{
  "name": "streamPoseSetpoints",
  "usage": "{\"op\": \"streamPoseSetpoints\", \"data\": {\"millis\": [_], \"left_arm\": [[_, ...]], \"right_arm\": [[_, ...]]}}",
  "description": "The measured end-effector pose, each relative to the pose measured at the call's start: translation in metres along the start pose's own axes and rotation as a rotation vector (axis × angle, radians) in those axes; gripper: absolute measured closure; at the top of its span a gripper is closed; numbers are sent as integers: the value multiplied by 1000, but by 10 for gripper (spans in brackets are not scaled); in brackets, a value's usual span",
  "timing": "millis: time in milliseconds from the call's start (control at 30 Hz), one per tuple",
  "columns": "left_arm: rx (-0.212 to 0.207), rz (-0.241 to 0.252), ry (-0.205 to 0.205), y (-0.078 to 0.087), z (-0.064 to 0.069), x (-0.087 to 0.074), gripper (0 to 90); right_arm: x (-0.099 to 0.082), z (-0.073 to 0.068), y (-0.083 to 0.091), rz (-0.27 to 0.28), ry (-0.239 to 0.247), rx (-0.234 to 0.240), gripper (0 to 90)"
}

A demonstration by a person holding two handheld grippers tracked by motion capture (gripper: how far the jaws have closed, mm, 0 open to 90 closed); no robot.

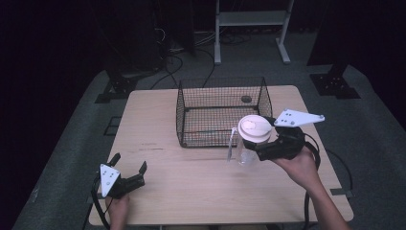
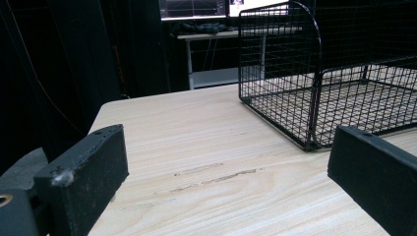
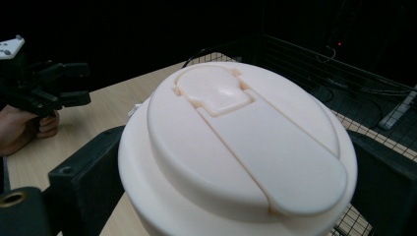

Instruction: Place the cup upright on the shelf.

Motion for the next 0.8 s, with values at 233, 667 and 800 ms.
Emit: {"op": "streamPoseSetpoints", "data": {"millis": [233, 667, 800], "left_arm": [[0, 2, 3, 0, 0, 0, 9], [1, 0, 0, 0, 0, 0, 9], [1, 1, 1, 0, 0, 0, 9]], "right_arm": [[17, 7, -4, -3, -9, 3, 44], [44, 20, -13, -3, -12, -2, 44], [51, 23, -15, 1, -8, -3, 44]]}}
Point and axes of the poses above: each handheld gripper's, and its own axes: y roughly backward along the jaws, x roughly out of its top, z roughly to its right, the point moved 4 cm from there along -y, roughly forward along the jaws, and after that the axes turned 6 degrees about -y, right-handed, at the moved point
